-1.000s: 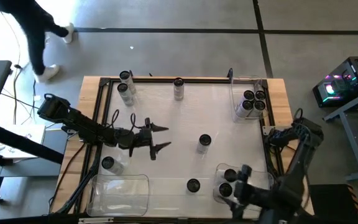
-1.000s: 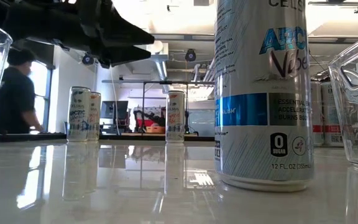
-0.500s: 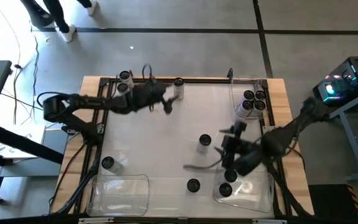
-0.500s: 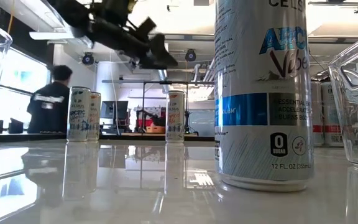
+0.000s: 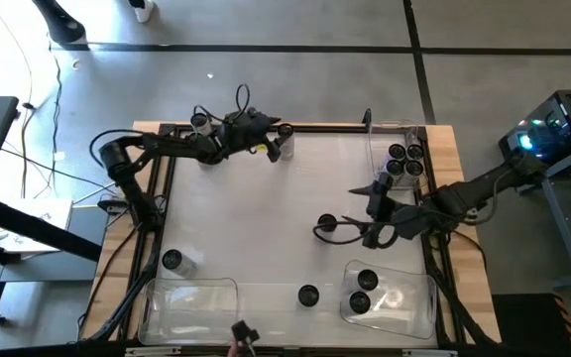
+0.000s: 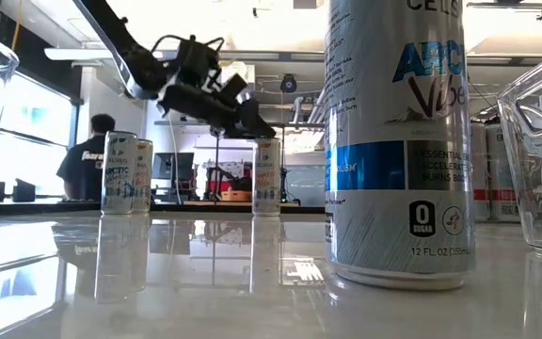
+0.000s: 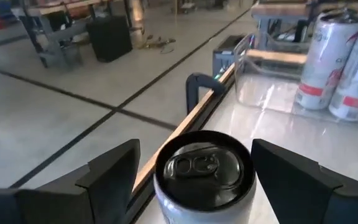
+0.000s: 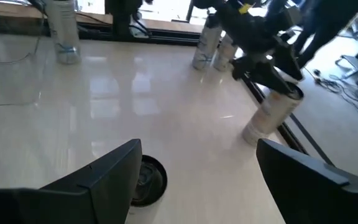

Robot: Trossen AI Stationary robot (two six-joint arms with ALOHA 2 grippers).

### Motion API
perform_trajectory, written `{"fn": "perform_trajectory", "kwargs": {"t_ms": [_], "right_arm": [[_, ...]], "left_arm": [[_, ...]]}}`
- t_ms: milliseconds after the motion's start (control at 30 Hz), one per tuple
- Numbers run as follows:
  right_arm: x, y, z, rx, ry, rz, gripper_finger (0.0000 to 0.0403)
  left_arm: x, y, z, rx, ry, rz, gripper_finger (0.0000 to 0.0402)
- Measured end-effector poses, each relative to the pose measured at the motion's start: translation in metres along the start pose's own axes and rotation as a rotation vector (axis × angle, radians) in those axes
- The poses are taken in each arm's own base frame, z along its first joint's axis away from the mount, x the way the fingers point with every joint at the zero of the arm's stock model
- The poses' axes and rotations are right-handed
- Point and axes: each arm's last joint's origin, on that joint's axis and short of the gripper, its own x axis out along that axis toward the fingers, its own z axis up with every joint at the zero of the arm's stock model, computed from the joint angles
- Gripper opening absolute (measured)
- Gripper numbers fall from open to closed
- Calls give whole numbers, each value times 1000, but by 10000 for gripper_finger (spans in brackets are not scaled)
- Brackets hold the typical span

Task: Sort soda cans
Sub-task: Put the right white-yellow soda can into the bottom right transparent bin

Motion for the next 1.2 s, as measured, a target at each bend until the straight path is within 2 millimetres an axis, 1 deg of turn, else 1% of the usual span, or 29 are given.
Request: {"fn": "perform_trajectory", "kwargs": {"t_ms": [167,333,400,467,567,667,700,800,867,967,1100,1200], "right_arm": [[11,-5,-5,-4,14,30,314],[19,-12,-5,8,19,47,314],[23,-16,-4,12,18,43,314],[26,-19,-2,22,3,62,314],[36,-25,6,35,-45,135,314],[52,-31,9,20,-69,179,314],[59,-33,9,20,-69,182,314],[78,-41,8,34,-61,172,314],[88,-47,7,51,-53,157,314],[99,-54,5,90,-44,140,314],[115,-62,-2,122,3,155,314],[127,-64,-7,130,27,176,314]], "left_arm": [[13,-2,-19,-44,1,-46,303],[19,-3,-31,-68,27,-46,303],[20,-3,-33,-67,24,-48,303],[20,-4,-30,-65,1,-49,301],[19,-5,-29,-62,-9,-67,281],[19,-10,-28,-58,-17,-125,245],[19,-14,-27,-59,-19,-154,238],[15,-32,-20,-78,-37,-270,238],[11,-46,-12,-86,-60,-343,238],[2,-75,-2,-57,-69,-423,238],[-7,-112,-3,0,-41,-507,238],[-12,-131,-5,48,-24,-498,238]]}}
